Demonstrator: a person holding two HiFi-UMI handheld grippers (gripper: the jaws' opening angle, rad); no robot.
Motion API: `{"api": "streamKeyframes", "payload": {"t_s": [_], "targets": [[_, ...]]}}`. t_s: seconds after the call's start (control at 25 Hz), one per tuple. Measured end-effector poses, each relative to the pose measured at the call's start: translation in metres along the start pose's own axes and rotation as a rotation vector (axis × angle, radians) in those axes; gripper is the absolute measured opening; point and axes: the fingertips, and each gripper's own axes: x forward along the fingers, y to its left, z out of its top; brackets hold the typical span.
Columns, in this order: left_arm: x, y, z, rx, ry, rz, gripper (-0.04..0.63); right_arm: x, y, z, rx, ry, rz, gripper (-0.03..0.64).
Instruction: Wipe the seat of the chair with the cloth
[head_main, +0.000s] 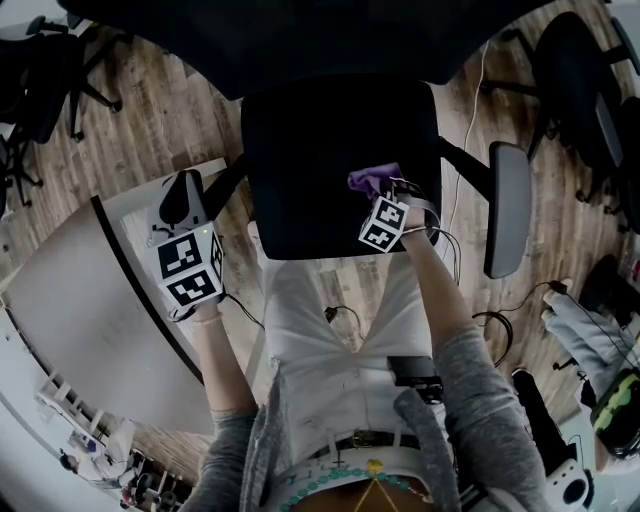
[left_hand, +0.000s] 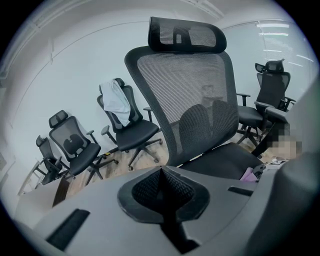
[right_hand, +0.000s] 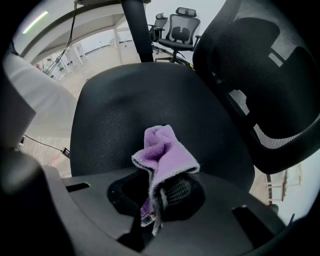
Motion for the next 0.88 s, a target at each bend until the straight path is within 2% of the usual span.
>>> {"api": "streamKeyframes", "payload": {"t_s": [0.88], "targets": [[0.0,-0.001,0.0,0.002,0.002,0.007,0.008,-0.02,-0.018,-0.07,0.116,0.074,-0.042,0.048]]}}
